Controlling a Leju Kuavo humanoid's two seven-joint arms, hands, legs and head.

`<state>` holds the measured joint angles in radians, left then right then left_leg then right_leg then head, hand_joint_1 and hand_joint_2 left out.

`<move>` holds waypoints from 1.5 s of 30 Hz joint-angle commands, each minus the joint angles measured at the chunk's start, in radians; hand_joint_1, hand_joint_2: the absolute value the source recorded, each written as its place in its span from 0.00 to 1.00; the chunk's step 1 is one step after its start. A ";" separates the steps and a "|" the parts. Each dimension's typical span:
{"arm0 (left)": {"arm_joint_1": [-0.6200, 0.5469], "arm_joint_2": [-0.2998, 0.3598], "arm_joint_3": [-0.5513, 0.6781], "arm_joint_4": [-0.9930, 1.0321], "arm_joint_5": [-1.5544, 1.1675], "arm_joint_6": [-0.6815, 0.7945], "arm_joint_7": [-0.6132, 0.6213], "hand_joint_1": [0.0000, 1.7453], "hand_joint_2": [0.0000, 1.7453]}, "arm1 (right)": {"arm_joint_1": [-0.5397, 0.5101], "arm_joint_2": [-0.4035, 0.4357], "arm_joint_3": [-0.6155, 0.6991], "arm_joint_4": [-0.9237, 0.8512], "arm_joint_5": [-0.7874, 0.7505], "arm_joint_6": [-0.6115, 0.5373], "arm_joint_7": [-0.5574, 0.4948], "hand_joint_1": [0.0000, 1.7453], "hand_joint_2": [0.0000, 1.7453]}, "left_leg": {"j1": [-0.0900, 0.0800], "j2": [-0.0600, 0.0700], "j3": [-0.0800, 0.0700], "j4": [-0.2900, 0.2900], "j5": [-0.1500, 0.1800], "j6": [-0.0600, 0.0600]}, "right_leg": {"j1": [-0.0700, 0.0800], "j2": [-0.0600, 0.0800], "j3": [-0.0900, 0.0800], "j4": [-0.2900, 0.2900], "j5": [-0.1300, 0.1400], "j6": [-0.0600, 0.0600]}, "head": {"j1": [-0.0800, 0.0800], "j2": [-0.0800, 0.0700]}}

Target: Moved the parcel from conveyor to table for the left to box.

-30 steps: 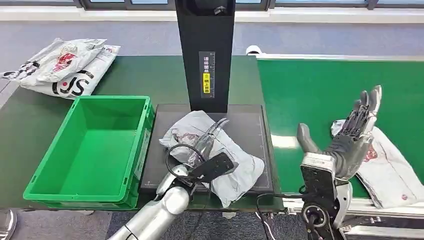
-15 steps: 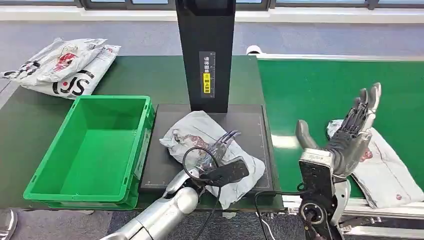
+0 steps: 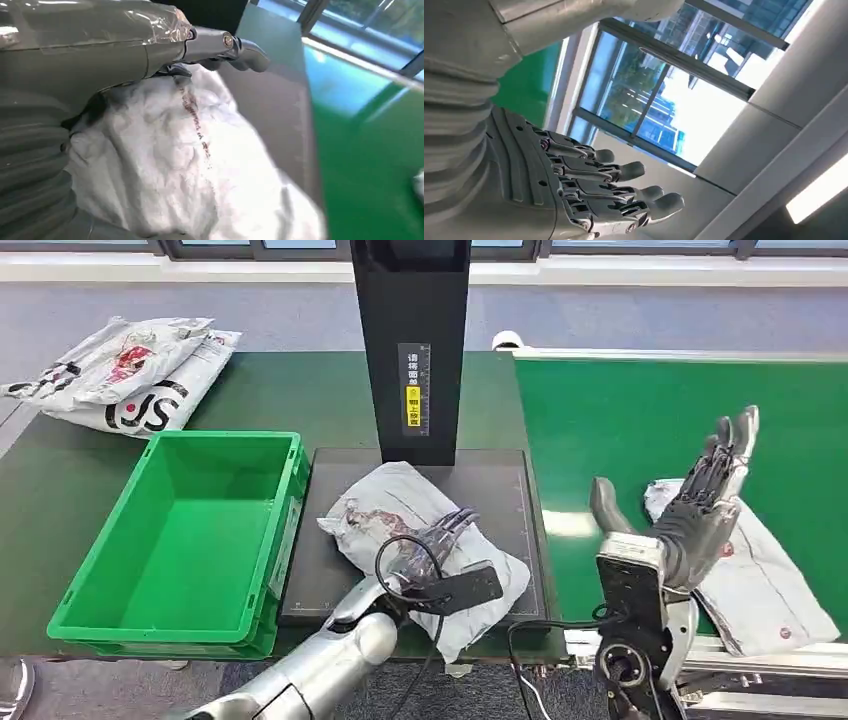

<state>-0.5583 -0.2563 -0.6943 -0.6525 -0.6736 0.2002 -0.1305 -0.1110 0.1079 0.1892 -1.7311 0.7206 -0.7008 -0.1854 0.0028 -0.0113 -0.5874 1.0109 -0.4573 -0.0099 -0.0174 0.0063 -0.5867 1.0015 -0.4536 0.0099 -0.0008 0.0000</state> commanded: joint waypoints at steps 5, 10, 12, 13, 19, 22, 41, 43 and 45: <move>-0.073 0.031 -0.090 0.212 -0.133 0.074 0.064 1.00 1.00 | -0.041 0.003 -0.034 0.033 0.000 0.003 0.007 0.00 1.00 | 0.001 0.003 0.002 -0.002 0.000 0.000 | 0.001 0.001 0.002 -0.003 0.001 -0.001 | 0.000 0.000; -0.070 0.045 -0.057 0.208 -0.155 0.083 0.069 1.00 1.00 | -0.035 -0.012 -0.028 0.038 -0.021 0.003 -0.005 0.00 1.00 | 0.001 0.002 0.002 -0.001 0.000 0.000 | 0.001 0.001 0.002 -0.002 0.001 -0.001 | 0.000 0.000; -0.065 0.050 -0.045 0.213 -0.165 0.087 0.073 1.00 1.00 | -0.037 -0.018 -0.024 0.044 -0.029 0.003 -0.010 0.00 1.00 | 0.001 0.003 0.003 -0.003 0.001 0.000 | 0.001 0.002 0.003 -0.003 0.002 -0.001 | 0.000 0.000; -0.062 0.053 -0.044 0.215 -0.169 0.089 0.075 1.00 1.00 | -0.038 -0.020 -0.022 0.047 -0.030 0.003 -0.011 0.00 1.00 | 0.001 0.003 0.002 -0.001 0.000 0.000 | 0.001 0.002 0.002 -0.002 0.001 -0.001 | 0.000 0.000; -0.074 0.078 -0.008 0.180 -0.190 0.193 0.080 1.00 1.00 | -0.040 -0.017 -0.021 0.057 -0.033 0.003 -0.006 0.00 1.00 | 0.001 0.003 0.003 -0.001 0.000 0.000 | 0.001 0.002 0.002 -0.001 0.001 -0.001 | 0.000 0.000; -0.085 0.113 0.038 0.064 -0.215 0.224 0.078 1.00 1.00 | -0.026 -0.010 -0.038 0.039 -0.015 0.003 0.004 0.00 1.00 | 0.001 0.003 0.001 -0.001 0.000 -0.001 | 0.001 0.002 0.001 -0.001 0.002 -0.001 | 0.000 0.000; -0.063 0.340 0.325 -0.843 -0.351 0.316 0.085 1.00 1.00 | 0.075 -0.010 -0.116 0.026 -0.005 0.003 0.003 0.00 1.00 | 0.002 0.002 -0.004 0.002 0.000 -0.001 | 0.002 0.001 -0.005 0.002 0.001 -0.001 | 0.000 0.000; -0.051 0.368 0.396 -0.892 -0.459 0.361 0.110 1.00 1.00 | 0.065 -0.013 -0.107 0.039 -0.002 0.003 0.011 0.00 1.00 | 0.002 0.004 -0.003 0.001 0.000 -0.001 | 0.002 0.003 -0.005 0.002 0.001 -0.001 | 0.000 0.000; -0.051 0.390 0.441 -0.916 -0.433 0.409 0.089 1.00 1.00 | 0.065 -0.015 -0.103 0.038 0.000 0.003 0.020 0.00 1.00 | 0.002 0.007 -0.002 0.001 -0.001 -0.001 | 0.002 0.006 -0.004 0.002 0.001 -0.002 | 0.000 0.000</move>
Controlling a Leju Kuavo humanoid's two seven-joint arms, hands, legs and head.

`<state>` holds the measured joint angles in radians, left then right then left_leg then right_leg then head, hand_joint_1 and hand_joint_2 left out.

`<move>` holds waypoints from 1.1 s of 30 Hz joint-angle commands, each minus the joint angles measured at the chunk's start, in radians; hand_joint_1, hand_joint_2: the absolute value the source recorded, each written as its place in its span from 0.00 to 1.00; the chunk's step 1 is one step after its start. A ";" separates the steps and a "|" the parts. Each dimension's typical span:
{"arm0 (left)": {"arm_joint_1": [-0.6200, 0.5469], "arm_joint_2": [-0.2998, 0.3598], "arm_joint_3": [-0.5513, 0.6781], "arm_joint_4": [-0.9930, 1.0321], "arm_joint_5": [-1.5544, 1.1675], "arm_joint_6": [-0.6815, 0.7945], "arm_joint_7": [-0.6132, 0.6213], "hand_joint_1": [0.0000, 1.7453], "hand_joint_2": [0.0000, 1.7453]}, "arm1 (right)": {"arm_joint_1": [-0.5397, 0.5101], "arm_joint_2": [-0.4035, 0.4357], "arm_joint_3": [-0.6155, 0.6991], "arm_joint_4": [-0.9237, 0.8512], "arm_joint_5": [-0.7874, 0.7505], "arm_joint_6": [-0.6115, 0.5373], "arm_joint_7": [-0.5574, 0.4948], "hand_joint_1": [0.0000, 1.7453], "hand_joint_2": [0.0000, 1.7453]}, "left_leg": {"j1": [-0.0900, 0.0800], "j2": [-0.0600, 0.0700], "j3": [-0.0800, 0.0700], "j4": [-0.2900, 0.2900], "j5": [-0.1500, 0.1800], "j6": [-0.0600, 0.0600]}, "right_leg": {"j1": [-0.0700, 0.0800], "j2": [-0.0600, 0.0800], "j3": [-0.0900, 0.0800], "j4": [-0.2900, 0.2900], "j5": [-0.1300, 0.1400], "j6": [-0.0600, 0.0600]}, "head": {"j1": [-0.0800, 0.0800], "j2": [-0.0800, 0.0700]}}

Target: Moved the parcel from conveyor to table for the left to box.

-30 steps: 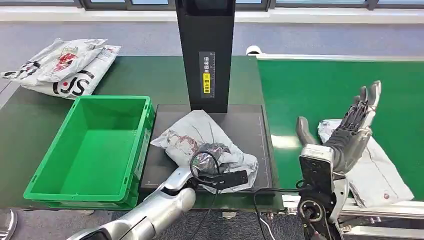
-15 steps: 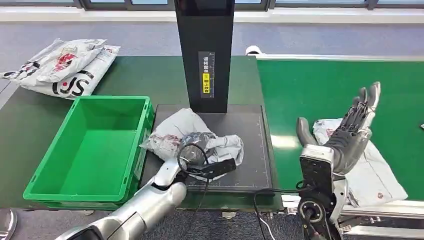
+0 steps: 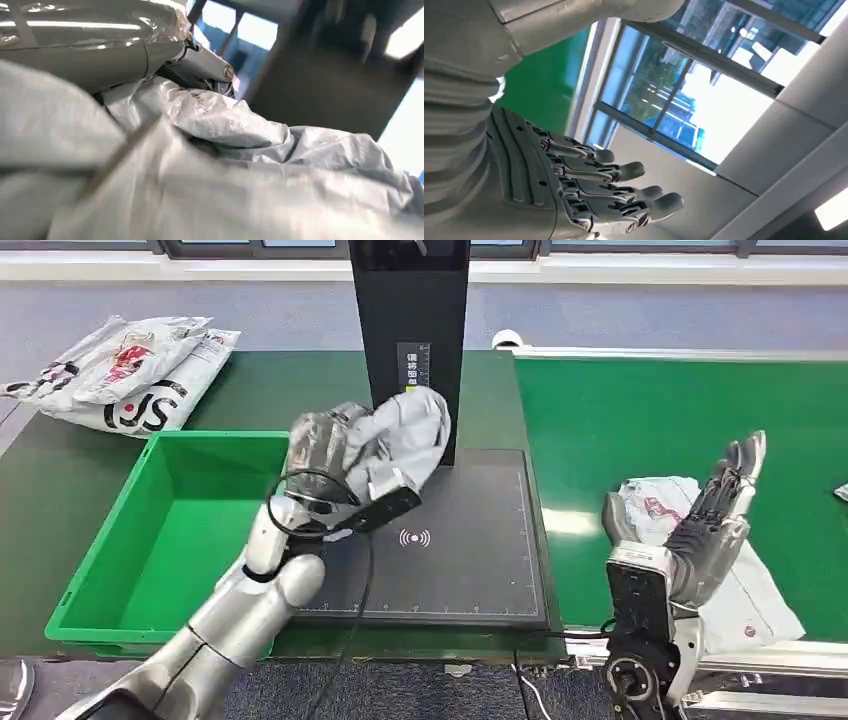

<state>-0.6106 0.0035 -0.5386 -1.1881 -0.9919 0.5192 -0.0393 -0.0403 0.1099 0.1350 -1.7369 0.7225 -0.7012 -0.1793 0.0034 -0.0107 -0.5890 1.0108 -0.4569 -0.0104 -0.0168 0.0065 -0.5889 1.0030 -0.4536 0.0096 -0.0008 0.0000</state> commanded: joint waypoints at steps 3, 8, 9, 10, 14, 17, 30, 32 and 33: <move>-0.005 0.141 0.297 -0.380 -0.097 0.091 -0.012 1.00 1.00 | -0.004 -0.019 -0.047 0.044 -0.001 0.003 0.014 0.00 1.00 | 0.001 0.005 0.000 0.000 -0.001 0.000 | 0.001 0.004 -0.001 0.000 0.001 -0.001 | 0.000 0.000; 0.016 0.170 0.395 -0.413 -0.116 0.179 -0.015 1.00 1.00 | -0.008 -0.018 -0.036 0.068 0.003 0.004 0.032 0.00 1.00 | 0.001 0.003 0.000 0.000 0.000 -0.001 | 0.001 0.002 0.000 -0.001 0.000 -0.001 | 0.000 0.000; 0.041 0.171 0.439 -0.429 -0.142 0.179 -0.018 1.00 1.00 | -0.009 -0.019 -0.034 0.075 0.008 0.007 0.039 0.00 1.00 | 0.002 0.006 0.002 -0.001 0.000 -0.001 | 0.002 0.004 0.001 -0.002 0.001 -0.001 | 0.000 0.000; 0.061 0.172 0.466 -0.433 -0.148 0.178 -0.018 1.00 1.00 | -0.009 -0.018 -0.033 0.077 0.013 0.009 0.045 0.00 1.00 | 0.001 0.006 0.002 -0.001 0.000 -0.001 | 0.001 0.005 0.001 -0.001 0.001 -0.001 | 0.000 0.000; 0.171 0.170 0.585 -0.427 -0.226 0.178 0.006 1.00 1.00 | 0.002 -0.014 -0.033 0.070 0.042 0.029 0.075 0.00 1.00 | 0.001 0.007 0.004 -0.003 0.000 -0.001 | 0.001 0.006 0.002 -0.002 0.001 -0.001 | 0.000 0.000; 0.265 0.178 0.660 -0.391 -0.322 0.169 0.037 1.00 1.00 | 0.009 -0.012 -0.034 0.055 0.057 0.042 0.092 0.00 1.00 | 0.000 0.006 0.005 -0.003 0.000 -0.001 | 0.000 0.006 0.003 -0.003 0.000 -0.001 | 0.000 0.000; 0.353 0.232 0.558 -0.155 -0.579 0.021 0.353 1.00 1.00 | 0.027 -0.001 -0.036 -0.003 0.106 0.082 0.127 0.00 1.00 | 0.001 0.002 0.003 -0.003 0.000 -0.001 | 0.001 0.001 0.001 -0.002 -0.001 -0.003 | 0.000 0.000; 0.348 0.267 0.495 -0.123 -0.579 -0.039 0.418 0.75 1.00 | 0.029 -0.001 -0.034 -0.006 0.112 0.089 0.130 0.00 1.00 | 0.000 0.000 0.002 -0.002 0.001 -0.001 | 0.000 -0.001 0.001 -0.001 -0.002 -0.002 | 0.000 0.000; 0.351 0.297 0.453 -0.126 -0.579 -0.034 0.464 0.75 1.00 | 0.027 -0.002 -0.033 -0.005 0.112 0.094 0.129 0.00 1.00 | 0.001 0.001 0.003 -0.003 0.001 -0.001 | 0.001 -0.001 0.002 -0.003 -0.001 -0.003 | 0.000 0.000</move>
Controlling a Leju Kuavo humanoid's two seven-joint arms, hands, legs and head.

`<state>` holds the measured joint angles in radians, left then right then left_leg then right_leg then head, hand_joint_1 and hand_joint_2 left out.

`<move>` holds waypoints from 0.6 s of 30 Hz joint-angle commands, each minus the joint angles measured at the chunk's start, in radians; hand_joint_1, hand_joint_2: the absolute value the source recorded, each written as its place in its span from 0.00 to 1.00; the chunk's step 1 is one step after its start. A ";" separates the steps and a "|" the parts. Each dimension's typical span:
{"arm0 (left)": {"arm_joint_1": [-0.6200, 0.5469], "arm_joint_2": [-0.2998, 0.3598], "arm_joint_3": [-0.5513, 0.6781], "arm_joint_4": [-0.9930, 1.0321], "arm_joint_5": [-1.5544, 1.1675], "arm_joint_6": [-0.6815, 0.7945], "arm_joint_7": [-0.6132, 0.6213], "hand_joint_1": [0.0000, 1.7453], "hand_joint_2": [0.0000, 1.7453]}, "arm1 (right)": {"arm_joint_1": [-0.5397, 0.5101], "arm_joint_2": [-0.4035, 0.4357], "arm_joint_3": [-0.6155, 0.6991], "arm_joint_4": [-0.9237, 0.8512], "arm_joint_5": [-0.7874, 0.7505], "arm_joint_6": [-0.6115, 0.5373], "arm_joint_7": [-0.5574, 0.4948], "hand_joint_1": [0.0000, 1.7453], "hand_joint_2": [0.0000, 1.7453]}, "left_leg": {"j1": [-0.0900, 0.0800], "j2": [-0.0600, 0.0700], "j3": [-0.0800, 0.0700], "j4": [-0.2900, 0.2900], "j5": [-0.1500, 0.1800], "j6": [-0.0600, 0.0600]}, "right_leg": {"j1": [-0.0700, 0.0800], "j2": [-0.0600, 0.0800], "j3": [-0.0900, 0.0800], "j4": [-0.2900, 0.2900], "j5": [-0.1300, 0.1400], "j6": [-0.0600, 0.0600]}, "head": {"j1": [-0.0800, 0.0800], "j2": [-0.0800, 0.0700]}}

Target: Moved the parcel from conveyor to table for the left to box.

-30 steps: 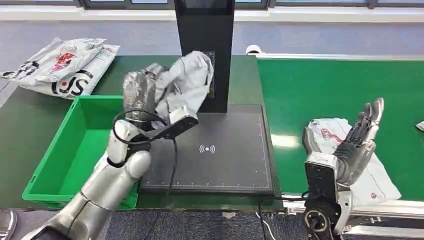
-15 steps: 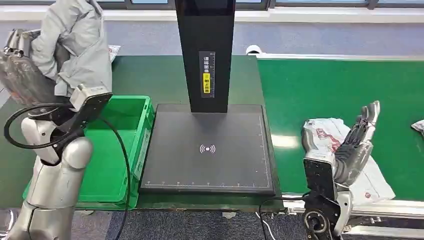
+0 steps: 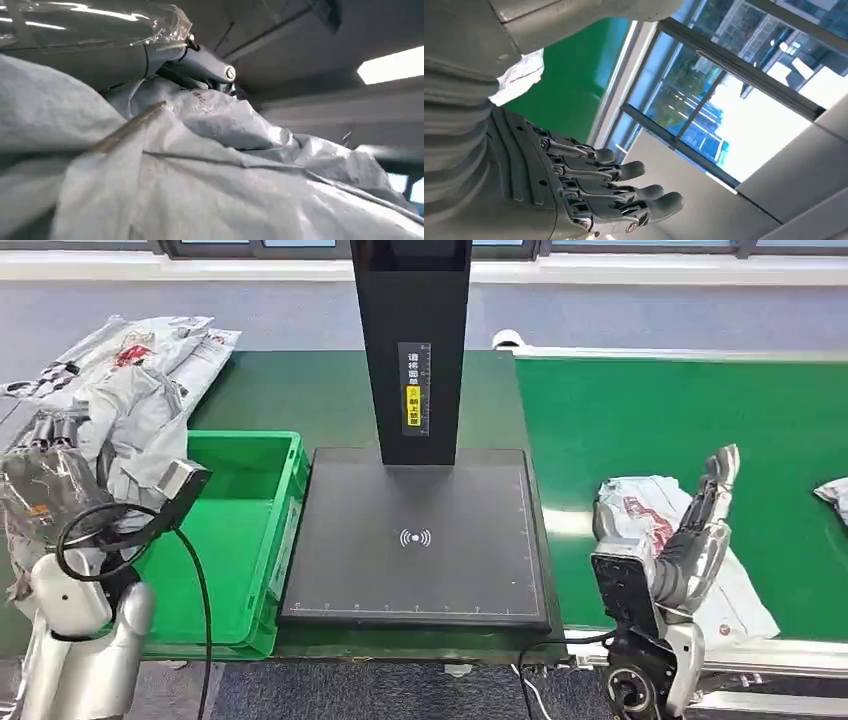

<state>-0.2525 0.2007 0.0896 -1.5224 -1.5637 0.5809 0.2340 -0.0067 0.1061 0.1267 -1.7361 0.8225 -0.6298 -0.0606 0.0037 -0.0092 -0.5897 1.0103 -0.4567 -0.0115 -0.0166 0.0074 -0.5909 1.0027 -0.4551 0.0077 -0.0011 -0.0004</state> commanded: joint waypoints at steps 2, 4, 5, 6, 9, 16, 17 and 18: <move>-0.007 0.100 -0.175 0.208 -0.007 -0.096 0.190 0.75 1.00 | -0.007 0.002 -0.024 -0.006 0.012 0.022 0.011 0.00 1.00 | 0.001 -0.001 0.002 -0.002 0.001 0.000 | 0.001 -0.003 0.003 -0.001 0.000 -0.001 | 0.000 0.000; -0.007 0.100 -0.175 0.208 -0.007 -0.096 0.190 0.75 1.00 | -0.007 0.002 -0.024 -0.006 0.012 0.022 0.011 0.00 1.00 | 0.001 0.000 0.001 -0.001 0.000 0.000 | 0.001 -0.001 0.002 -0.001 0.000 -0.001 | 0.000 0.000; -0.007 0.100 -0.175 0.208 -0.007 -0.096 0.190 0.75 1.00 | -0.007 0.002 -0.024 -0.006 0.012 0.022 0.011 0.00 1.00 | 0.001 0.000 0.003 -0.002 0.000 0.000 | 0.001 -0.002 0.003 -0.002 0.000 -0.001 | 0.000 0.000; -0.007 0.100 -0.175 0.208 -0.007 -0.096 0.190 0.75 1.00 | -0.007 0.002 -0.024 -0.006 0.012 0.022 0.011 0.00 1.00 | 0.000 0.000 0.002 -0.001 0.000 0.000 | 0.001 -0.002 0.003 -0.001 0.000 -0.001 | 0.000 0.000; -0.007 0.100 -0.175 0.208 -0.007 -0.096 0.190 0.75 1.00 | -0.007 0.002 -0.024 -0.006 0.012 0.022 0.011 0.00 1.00 | 0.000 0.001 0.002 -0.001 0.000 0.000 | 0.001 -0.001 0.002 -0.001 0.000 -0.001 | 0.000 0.000; -0.007 0.100 -0.175 0.208 -0.007 -0.096 0.190 0.75 1.00 | -0.007 0.002 -0.024 -0.006 0.012 0.022 0.011 0.00 1.00 | 0.000 0.001 0.001 -0.001 0.000 0.000 | 0.000 -0.001 0.001 -0.001 0.000 -0.001 | 0.000 0.000; -0.007 0.100 -0.175 0.208 -0.007 -0.096 0.190 0.75 1.00 | -0.007 0.002 -0.024 -0.006 0.012 0.022 0.011 0.00 1.00 | 0.001 0.001 0.003 -0.001 0.000 0.000 | 0.002 -0.001 0.003 -0.002 0.000 -0.001 | 0.000 0.000; -0.007 0.100 -0.175 0.208 -0.007 -0.096 0.190 0.75 1.00 | -0.007 0.002 -0.024 -0.006 0.012 0.022 0.011 0.00 1.00 | 0.001 0.001 0.002 -0.001 0.000 0.000 | 0.001 -0.001 0.002 -0.001 0.000 -0.001 | 0.000 0.000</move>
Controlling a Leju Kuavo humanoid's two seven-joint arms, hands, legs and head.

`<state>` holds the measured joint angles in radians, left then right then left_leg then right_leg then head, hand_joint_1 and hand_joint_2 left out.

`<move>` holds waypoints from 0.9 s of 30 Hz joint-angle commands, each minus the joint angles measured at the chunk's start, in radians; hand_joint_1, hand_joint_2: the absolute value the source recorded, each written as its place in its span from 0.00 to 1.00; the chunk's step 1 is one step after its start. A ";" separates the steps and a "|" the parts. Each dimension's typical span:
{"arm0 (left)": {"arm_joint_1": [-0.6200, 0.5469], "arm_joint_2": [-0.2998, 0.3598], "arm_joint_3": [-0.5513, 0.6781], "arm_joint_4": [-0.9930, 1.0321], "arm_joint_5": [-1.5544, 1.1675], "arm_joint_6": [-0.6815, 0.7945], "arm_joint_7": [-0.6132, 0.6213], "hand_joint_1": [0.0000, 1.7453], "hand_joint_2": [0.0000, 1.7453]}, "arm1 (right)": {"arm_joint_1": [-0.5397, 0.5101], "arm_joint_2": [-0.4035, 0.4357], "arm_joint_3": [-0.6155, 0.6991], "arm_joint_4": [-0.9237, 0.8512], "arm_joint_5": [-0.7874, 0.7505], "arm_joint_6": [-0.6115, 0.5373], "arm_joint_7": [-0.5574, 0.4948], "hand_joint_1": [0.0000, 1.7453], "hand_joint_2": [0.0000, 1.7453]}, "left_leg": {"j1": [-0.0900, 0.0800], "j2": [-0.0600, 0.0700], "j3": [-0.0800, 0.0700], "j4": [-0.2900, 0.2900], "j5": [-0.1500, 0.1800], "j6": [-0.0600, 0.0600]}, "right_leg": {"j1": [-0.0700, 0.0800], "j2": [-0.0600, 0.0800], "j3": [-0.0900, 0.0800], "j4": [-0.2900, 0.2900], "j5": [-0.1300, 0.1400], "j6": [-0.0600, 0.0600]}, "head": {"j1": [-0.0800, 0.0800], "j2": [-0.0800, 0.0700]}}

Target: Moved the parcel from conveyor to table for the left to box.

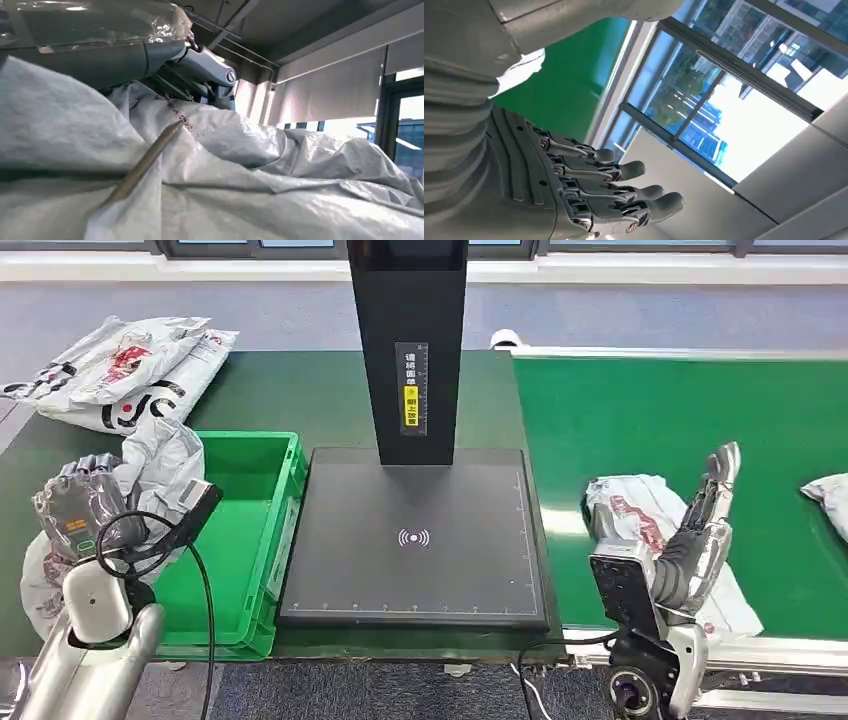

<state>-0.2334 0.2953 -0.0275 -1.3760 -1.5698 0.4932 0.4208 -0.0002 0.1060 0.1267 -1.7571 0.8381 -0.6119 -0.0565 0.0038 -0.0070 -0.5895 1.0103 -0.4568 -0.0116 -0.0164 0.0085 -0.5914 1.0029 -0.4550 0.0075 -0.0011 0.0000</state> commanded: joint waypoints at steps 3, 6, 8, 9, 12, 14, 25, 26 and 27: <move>-0.026 0.005 -0.058 0.062 -0.001 -0.008 0.004 0.75 1.00 | -0.014 0.002 -0.024 0.015 -0.003 0.004 0.006 0.00 1.00 | 0.001 -0.001 0.002 -0.001 0.000 0.000 | 0.001 -0.002 0.003 -0.001 0.000 -0.001 | 0.000 0.000; -0.026 0.005 -0.058 0.062 -0.001 -0.008 0.004 0.75 1.00 | -0.014 0.002 -0.024 0.015 -0.003 0.004 0.006 0.00 1.00 | 0.000 -0.001 0.002 -0.001 0.000 0.000 | 0.001 -0.002 0.002 -0.001 0.000 -0.001 | 0.000 0.000; -0.026 0.005 -0.058 0.062 -0.001 -0.008 0.004 0.00 1.00 | -0.014 0.002 -0.024 0.015 -0.003 0.004 0.006 0.00 1.00 | 0.001 -0.001 0.002 -0.001 0.000 0.000 | 0.001 -0.002 0.003 -0.002 0.000 -0.001 | 0.000 0.000; -0.021 -0.028 -0.064 0.048 -0.001 -0.063 0.008 0.00 1.00 | -0.020 0.005 -0.024 0.021 0.000 0.009 0.009 0.00 1.00 | 0.001 -0.001 0.002 -0.001 0.000 0.000 | 0.001 -0.002 0.003 -0.002 0.000 -0.001 | 0.000 0.000; -0.033 -0.101 -0.030 0.077 -0.001 -0.069 -0.049 0.00 1.00 | -0.027 0.006 -0.025 0.026 0.004 0.019 0.015 0.00 1.00 | 0.000 -0.002 0.002 -0.001 0.001 0.000 | 0.000 -0.003 0.003 -0.002 0.000 0.000 | 0.000 0.000; -0.045 -0.165 0.018 0.110 0.000 -0.094 -0.123 0.00 1.00 | -0.029 0.009 -0.028 0.037 0.009 0.029 0.017 0.00 1.00 | 0.001 -0.003 0.004 -0.003 0.001 0.000 | 0.001 -0.005 0.006 -0.004 0.000 -0.001 | 0.000 0.000; -0.150 -0.256 -0.089 0.178 0.370 -0.156 -0.296 0.00 1.00 | -0.059 -0.004 -0.012 0.123 -0.018 0.014 0.005 0.00 1.00 | 0.001 -0.006 0.001 -0.001 0.002 0.000 | 0.001 -0.007 0.005 -0.003 0.001 0.000 | 0.000 0.000; -0.166 -0.248 -0.111 0.183 0.379 -0.148 -0.281 0.00 1.00 | -0.063 -0.004 -0.008 0.125 -0.018 0.008 0.005 0.00 1.00 | 0.001 -0.007 0.001 -0.001 0.002 0.000 | 0.002 -0.008 0.005 -0.004 0.001 0.000 | 0.000 0.000; -0.174 -0.246 -0.115 0.186 0.383 -0.150 -0.279 0.00 1.00 | -0.065 -0.003 -0.007 0.126 -0.018 0.007 0.005 0.00 1.00 | 0.001 -0.006 0.000 0.000 0.001 0.000 | 0.001 -0.006 0.003 -0.002 0.000 0.000 | 0.000 0.000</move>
<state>-0.2802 0.1079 -0.0420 -1.2753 -1.2283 0.3471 0.1030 -0.0104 0.1106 0.1267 -1.7418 0.8308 -0.5924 -0.0469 0.0034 -0.0090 -0.5893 1.0106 -0.4567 -0.0114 -0.0167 0.0072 -0.5904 1.0023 -0.4545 0.0079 -0.0011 0.0000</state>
